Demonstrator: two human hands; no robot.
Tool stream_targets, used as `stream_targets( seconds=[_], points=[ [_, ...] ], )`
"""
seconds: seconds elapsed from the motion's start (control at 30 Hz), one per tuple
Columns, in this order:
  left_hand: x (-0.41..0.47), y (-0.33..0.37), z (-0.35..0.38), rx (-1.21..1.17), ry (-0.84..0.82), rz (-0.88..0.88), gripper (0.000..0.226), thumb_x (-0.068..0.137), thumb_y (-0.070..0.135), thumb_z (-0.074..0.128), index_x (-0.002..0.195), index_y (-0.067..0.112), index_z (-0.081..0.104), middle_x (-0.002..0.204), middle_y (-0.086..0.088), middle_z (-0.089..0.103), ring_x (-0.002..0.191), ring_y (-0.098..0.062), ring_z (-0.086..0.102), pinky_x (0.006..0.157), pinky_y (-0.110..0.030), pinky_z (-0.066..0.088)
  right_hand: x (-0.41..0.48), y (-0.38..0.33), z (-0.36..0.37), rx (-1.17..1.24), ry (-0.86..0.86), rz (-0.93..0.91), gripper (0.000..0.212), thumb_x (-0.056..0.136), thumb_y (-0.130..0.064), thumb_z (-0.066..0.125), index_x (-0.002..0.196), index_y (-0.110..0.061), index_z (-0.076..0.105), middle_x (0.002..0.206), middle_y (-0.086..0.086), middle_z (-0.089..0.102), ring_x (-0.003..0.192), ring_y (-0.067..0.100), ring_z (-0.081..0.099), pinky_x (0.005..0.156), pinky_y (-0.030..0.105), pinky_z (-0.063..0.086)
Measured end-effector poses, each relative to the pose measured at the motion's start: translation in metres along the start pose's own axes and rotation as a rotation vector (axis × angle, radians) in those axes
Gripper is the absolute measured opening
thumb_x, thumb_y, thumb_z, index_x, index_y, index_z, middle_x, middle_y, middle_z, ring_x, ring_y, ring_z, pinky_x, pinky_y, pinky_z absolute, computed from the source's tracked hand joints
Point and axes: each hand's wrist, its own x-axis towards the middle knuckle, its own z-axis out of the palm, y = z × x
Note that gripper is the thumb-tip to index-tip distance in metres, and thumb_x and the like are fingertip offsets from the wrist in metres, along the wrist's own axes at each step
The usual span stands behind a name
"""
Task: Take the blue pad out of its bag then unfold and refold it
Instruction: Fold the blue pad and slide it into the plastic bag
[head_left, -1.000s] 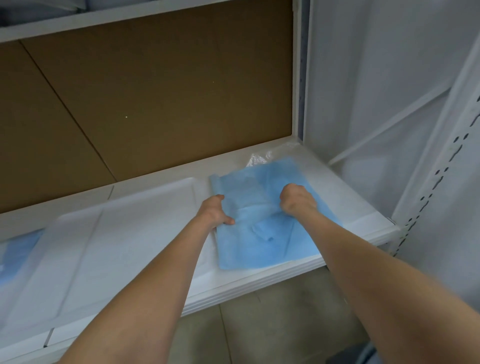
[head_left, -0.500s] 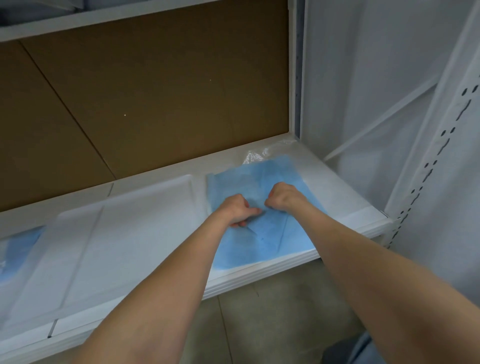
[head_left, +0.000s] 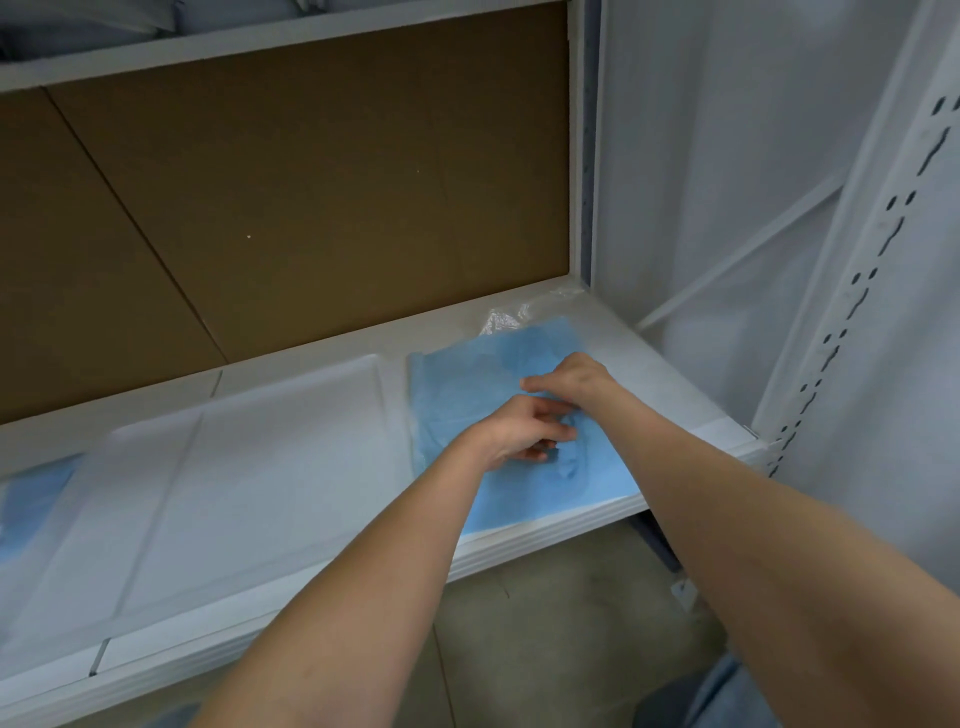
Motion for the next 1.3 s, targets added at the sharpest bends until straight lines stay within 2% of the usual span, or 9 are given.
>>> stream_targets(
  seconds=[0.17, 0.27, 0.37, 0.47, 0.57, 0.67, 1.03, 1.17, 1.3],
  points=[
    [0.003, 0.004, 0.014, 0.083, -0.087, 0.09, 0.033, 0.087, -0.004, 0.059, 0.12, 0.002, 0.06, 0.085, 0.009, 0.064, 0.088, -0.006, 0.059, 0.081, -0.021, 0.048, -0.013, 0.003, -0.005, -0.17, 0.04, 0.046, 0.018, 0.075, -0.022, 0.067, 0.072, -0.011, 0.053, 0.068, 0.004, 0.055, 0.058, 0.019, 0.055, 0.053, 0.025, 0.041],
    [0.002, 0.003, 0.015, 0.164, -0.157, 0.096, 0.035, 0.087, -0.014, 0.049, 0.114, 0.0, 0.065, 0.08, 0.016, 0.066, 0.084, 0.003, 0.057, 0.084, -0.014, 0.046, -0.019, 0.004, -0.006, -0.249, 0.042, 0.044, 0.012, 0.076, -0.018, 0.065, 0.082, -0.01, 0.057, 0.086, 0.006, 0.06, 0.082, 0.026, 0.063, 0.064, 0.027, 0.045],
    [-0.002, 0.004, 0.005, 0.166, -0.15, 0.073, 0.037, 0.084, -0.015, 0.041, 0.084, 0.006, 0.072, 0.066, 0.019, 0.069, 0.077, 0.003, 0.062, 0.085, -0.016, 0.049, -0.015, 0.007, -0.001, -0.322, 0.08, 0.052, 0.04, 0.08, -0.019, 0.062, 0.119, -0.011, 0.057, 0.123, 0.011, 0.055, 0.112, 0.026, 0.058, 0.08, 0.031, 0.047],
    [0.002, -0.001, -0.016, 0.166, 0.148, 0.065, 0.041, 0.084, -0.011, 0.039, 0.068, 0.013, 0.069, 0.057, 0.013, 0.067, 0.065, -0.005, 0.064, 0.072, -0.019, 0.052, -0.012, 0.01, 0.008, -0.376, 0.106, 0.058, 0.06, 0.083, -0.033, 0.066, 0.136, -0.014, 0.044, 0.136, 0.011, 0.04, 0.125, 0.026, 0.045, 0.094, 0.032, 0.043],
    [0.014, -0.018, -0.047, 0.53, 0.489, 0.072, 0.026, 0.089, 0.005, 0.05, 0.096, 0.016, 0.072, 0.1, 0.004, 0.071, 0.1, -0.018, 0.063, 0.087, -0.025, 0.049, -0.012, 0.011, 0.017, -0.472, 0.171, 0.001, 0.07, 0.078, -0.047, 0.07, 0.135, -0.016, 0.043, 0.133, 0.008, 0.038, 0.125, 0.028, 0.038, 0.094, 0.032, 0.04],
    [0.011, -0.036, -0.069, 0.929, 0.474, -0.079, 0.041, 0.093, 0.016, 0.046, 0.133, 0.025, 0.052, 0.137, -0.005, 0.047, 0.13, -0.023, 0.042, 0.105, -0.035, 0.04, -0.012, 0.009, 0.024, -0.529, 0.218, -0.079, 0.068, 0.079, -0.055, 0.066, 0.132, -0.016, 0.047, 0.132, 0.007, 0.04, 0.125, 0.027, 0.036, 0.092, 0.032, 0.038],
    [0.007, -0.058, -0.091, 1.146, 0.633, -0.208, 0.029, 0.091, 0.014, 0.047, 0.115, 0.016, 0.063, 0.116, -0.005, 0.058, 0.107, -0.024, 0.058, 0.081, -0.03, 0.047, -0.001, 0.008, 0.035, -0.561, 0.18, -0.128, 0.042, 0.094, -0.019, 0.049, 0.135, -0.011, 0.047, 0.136, 0.01, 0.043, 0.127, 0.028, 0.044, 0.1, 0.034, 0.039],
    [0.011, -0.062, -0.092, 1.263, 0.643, -0.196, 0.029, 0.091, 0.007, 0.046, 0.117, 0.012, 0.06, 0.118, -0.008, 0.056, 0.114, -0.025, 0.051, 0.089, -0.031, 0.043, 0.004, 0.005, 0.033, -0.382, 0.263, -0.105, 0.037, 0.095, -0.019, 0.042, 0.13, -0.012, 0.05, 0.133, 0.009, 0.049, 0.125, 0.029, 0.045, 0.097, 0.035, 0.04],
    [0.014, -0.066, -0.092, 1.303, 0.646, -0.212, 0.033, 0.092, 0.01, 0.041, 0.122, 0.01, 0.055, 0.127, -0.009, 0.049, 0.123, -0.025, 0.04, 0.096, -0.032, 0.035, 0.011, 0.001, 0.021, 0.125, 0.35, -0.026, 0.031, 0.095, -0.024, 0.038, 0.119, -0.007, 0.05, 0.125, 0.017, 0.057, 0.116, 0.035, 0.053, 0.091, 0.036, 0.042]
  ],
)
